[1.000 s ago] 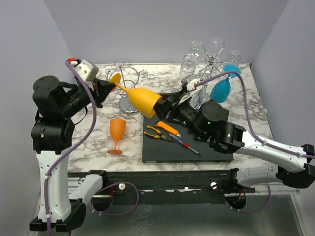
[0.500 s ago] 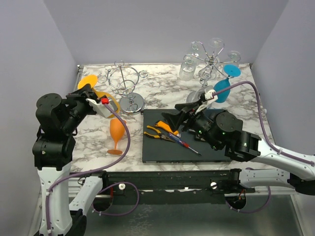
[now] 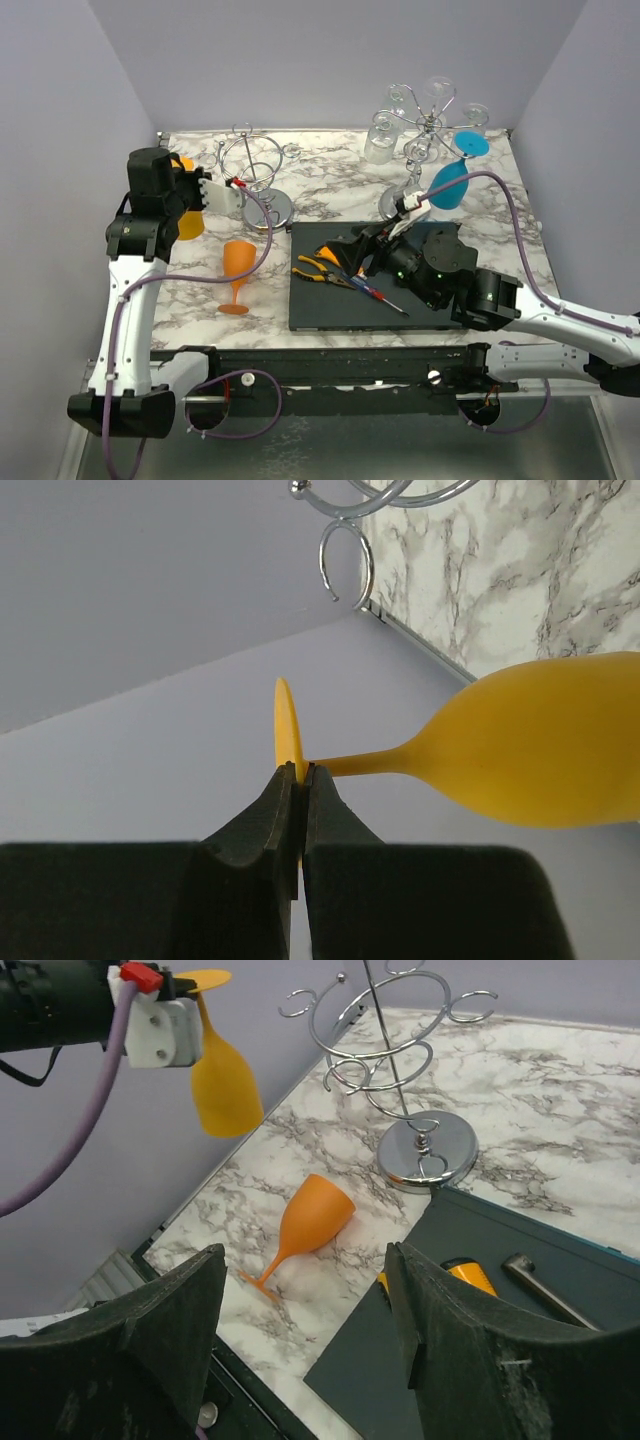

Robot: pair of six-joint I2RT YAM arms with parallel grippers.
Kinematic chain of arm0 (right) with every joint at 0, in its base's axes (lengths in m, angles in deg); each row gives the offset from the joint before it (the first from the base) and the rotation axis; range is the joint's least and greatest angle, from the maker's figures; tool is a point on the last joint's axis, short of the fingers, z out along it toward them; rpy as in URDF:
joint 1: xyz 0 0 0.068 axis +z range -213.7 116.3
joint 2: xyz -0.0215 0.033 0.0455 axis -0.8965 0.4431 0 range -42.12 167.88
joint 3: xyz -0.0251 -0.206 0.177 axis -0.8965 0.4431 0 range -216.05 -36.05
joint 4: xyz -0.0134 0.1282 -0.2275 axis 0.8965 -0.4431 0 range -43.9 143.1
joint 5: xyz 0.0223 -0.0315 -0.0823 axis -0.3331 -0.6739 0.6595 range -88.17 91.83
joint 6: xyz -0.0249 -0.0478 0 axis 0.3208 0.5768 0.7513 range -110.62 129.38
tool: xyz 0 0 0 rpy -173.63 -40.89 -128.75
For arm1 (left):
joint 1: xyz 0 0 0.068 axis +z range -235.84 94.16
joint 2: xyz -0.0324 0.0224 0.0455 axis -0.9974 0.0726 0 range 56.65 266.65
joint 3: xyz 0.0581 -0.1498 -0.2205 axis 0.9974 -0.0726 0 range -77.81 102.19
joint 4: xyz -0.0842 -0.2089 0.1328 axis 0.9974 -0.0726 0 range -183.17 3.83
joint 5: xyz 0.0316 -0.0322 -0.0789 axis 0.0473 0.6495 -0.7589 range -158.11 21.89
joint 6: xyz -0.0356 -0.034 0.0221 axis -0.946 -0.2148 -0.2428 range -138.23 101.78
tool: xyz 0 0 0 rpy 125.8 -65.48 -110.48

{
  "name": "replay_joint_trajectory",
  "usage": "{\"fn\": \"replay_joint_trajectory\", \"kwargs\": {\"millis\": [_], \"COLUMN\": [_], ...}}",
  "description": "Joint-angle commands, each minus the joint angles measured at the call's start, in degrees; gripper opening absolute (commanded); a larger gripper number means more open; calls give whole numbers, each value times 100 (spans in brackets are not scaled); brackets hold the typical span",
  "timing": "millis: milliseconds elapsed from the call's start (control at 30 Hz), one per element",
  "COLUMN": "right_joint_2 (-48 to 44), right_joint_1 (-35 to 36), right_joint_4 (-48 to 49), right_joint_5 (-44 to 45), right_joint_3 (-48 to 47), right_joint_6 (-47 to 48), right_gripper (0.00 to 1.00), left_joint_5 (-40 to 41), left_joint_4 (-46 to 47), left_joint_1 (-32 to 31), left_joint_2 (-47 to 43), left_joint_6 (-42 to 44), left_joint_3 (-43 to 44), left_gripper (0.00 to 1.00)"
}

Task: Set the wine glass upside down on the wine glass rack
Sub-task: Turn the wine glass upside down at the wine rack.

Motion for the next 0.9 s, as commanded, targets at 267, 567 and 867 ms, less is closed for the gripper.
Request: {"fn": "replay_joint_trajectory", "kwargs": {"millis": [267, 567, 867], "right_joint_2": [-412, -292, -156], "right_joint_1": [33, 37, 37], "right_joint_4": [85, 300, 493], "right_joint_5": [294, 519, 660], "right_joint_3": [381, 431, 491], "right_joint_6": [-80, 80, 214], "right_gripper": [70, 70, 70], "left_joint_5": [-215, -528, -774], "left_joint_4": [1371, 1903, 2215], "left_joint_1": [90, 151, 178], "left_joint_2": [871, 933, 1036], "left_joint_6": [124, 199, 138], "left_joint_3": [-44, -525, -665], "left_gripper": [0, 0, 0]}}
